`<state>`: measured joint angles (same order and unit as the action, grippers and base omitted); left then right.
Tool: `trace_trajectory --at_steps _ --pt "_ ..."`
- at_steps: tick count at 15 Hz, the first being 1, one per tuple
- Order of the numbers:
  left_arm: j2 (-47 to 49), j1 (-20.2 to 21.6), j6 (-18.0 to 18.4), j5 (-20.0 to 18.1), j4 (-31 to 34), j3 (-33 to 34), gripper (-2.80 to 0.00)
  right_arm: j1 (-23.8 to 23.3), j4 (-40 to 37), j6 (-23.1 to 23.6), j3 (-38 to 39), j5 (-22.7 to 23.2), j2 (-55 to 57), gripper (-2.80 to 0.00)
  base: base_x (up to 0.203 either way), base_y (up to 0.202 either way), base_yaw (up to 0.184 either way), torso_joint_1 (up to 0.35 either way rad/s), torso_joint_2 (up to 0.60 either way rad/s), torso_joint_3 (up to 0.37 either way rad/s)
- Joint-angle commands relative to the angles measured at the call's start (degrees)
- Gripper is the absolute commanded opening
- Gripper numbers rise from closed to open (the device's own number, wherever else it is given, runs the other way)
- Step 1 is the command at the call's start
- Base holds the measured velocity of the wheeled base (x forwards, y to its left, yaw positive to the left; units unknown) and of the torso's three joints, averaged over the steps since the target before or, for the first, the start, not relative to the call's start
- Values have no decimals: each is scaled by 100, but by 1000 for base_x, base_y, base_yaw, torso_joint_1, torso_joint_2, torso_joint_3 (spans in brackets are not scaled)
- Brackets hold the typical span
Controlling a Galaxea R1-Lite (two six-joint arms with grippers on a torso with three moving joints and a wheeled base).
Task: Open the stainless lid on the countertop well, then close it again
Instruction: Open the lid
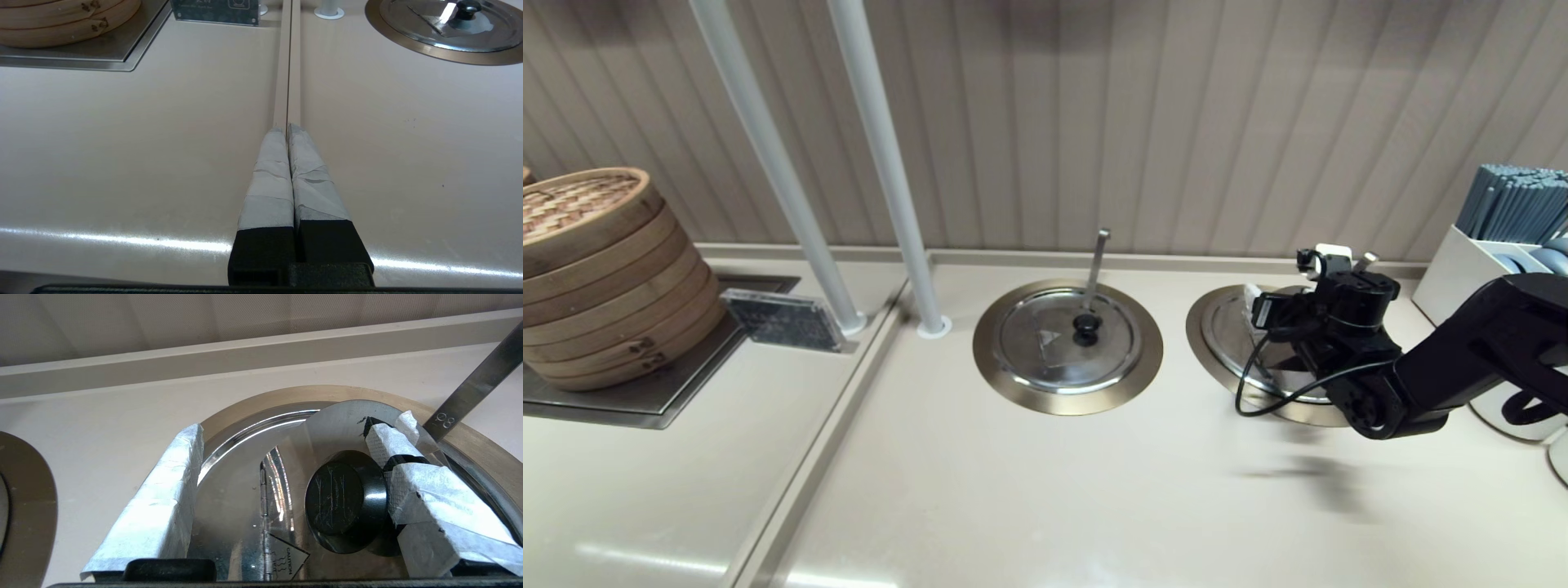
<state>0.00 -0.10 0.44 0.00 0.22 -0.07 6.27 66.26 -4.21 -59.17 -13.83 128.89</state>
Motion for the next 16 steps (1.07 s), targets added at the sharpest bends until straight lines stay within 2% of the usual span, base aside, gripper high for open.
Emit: trace_trajectory --at_steps 1,16 --pt "0 1 0 0 -3 -1 -280 116 19 -10 11 -73 -11 0 0 0 0 0 0 0" --pt "0 1 0 0 -1 7 -280 794 -24 -27 162 -251 -510 0 0 0 0 0 0 0"
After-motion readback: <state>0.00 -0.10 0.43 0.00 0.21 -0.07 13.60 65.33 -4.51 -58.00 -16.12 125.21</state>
